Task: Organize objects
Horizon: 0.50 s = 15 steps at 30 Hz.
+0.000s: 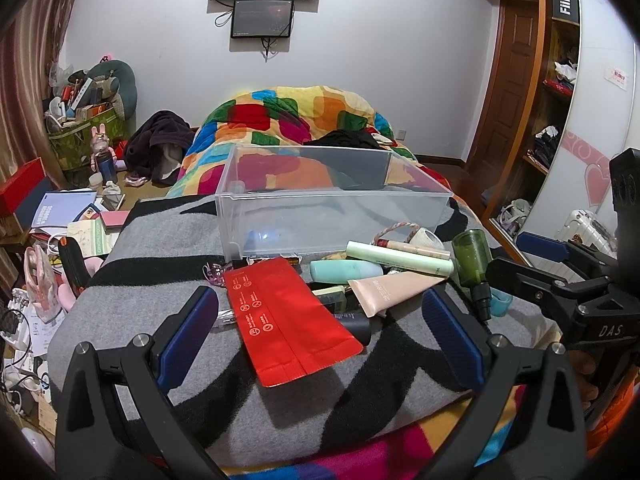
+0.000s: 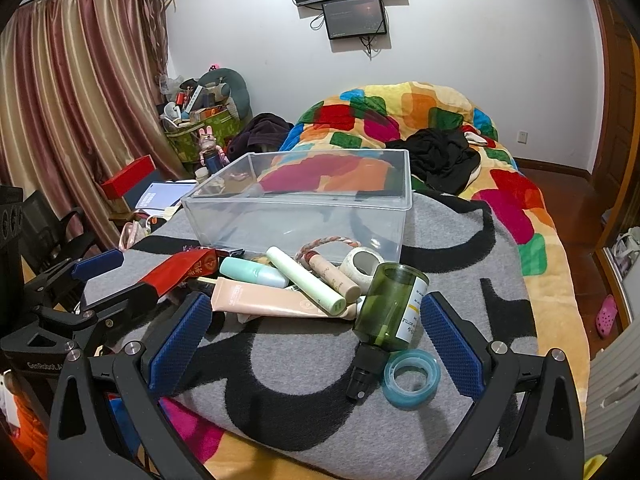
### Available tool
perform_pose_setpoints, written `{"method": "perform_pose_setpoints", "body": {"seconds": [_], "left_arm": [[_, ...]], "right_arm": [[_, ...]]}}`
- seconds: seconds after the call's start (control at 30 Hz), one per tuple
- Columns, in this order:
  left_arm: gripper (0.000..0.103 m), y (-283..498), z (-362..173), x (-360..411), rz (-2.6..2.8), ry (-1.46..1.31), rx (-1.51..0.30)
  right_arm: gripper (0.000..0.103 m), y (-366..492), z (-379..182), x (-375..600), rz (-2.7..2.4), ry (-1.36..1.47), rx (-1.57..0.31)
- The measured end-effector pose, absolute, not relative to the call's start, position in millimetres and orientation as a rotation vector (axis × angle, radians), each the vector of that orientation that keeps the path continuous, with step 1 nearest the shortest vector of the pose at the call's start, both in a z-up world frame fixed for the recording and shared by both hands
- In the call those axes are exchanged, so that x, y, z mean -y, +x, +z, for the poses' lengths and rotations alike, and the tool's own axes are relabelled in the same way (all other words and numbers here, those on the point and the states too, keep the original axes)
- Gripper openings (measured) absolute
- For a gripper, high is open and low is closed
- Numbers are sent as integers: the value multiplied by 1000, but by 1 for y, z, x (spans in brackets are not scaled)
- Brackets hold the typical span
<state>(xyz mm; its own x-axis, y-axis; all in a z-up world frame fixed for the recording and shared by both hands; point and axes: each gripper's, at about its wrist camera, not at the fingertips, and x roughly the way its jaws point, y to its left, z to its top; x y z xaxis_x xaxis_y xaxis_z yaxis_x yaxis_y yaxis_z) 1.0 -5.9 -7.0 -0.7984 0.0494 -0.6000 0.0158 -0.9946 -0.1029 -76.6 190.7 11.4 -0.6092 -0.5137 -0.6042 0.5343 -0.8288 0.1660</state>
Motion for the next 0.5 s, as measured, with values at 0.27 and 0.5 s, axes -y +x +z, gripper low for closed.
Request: {"method": "perform_pose_setpoints", "body": {"seconds": [0.27,0.5], "left_arm": [[103,1,-7,6,2958,-993,155],[103,1,-7,5,2956,-994,154]], "right_arm": [[103,-77,11,-191,-2389,884,-41],[103,-76,10,-188,-2384,889,-38]]}}
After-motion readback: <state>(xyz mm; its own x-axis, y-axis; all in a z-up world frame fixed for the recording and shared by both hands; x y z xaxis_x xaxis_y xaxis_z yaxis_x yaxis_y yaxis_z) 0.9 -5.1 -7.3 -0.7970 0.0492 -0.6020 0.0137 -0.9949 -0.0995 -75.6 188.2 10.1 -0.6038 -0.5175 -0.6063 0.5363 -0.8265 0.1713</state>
